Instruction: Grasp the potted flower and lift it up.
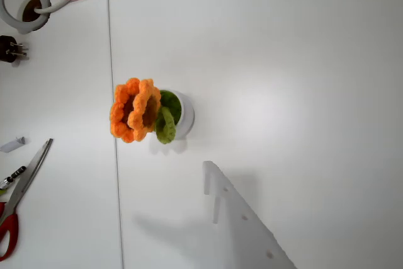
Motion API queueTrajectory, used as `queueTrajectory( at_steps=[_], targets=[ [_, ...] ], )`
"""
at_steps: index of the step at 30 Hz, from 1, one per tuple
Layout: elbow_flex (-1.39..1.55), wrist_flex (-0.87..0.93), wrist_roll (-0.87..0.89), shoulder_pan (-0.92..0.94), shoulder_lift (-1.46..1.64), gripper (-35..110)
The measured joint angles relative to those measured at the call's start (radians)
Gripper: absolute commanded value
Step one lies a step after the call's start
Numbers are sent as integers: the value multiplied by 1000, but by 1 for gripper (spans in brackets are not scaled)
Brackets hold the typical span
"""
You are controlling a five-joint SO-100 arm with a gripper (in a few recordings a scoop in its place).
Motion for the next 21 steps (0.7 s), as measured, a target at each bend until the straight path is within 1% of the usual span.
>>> queueTrajectory(
  at_steps=[11,21],
  targets=[
    [0,-115,63,-17,-201,68],
    [-6,-170,78,-112,-287,68]
  ],
)
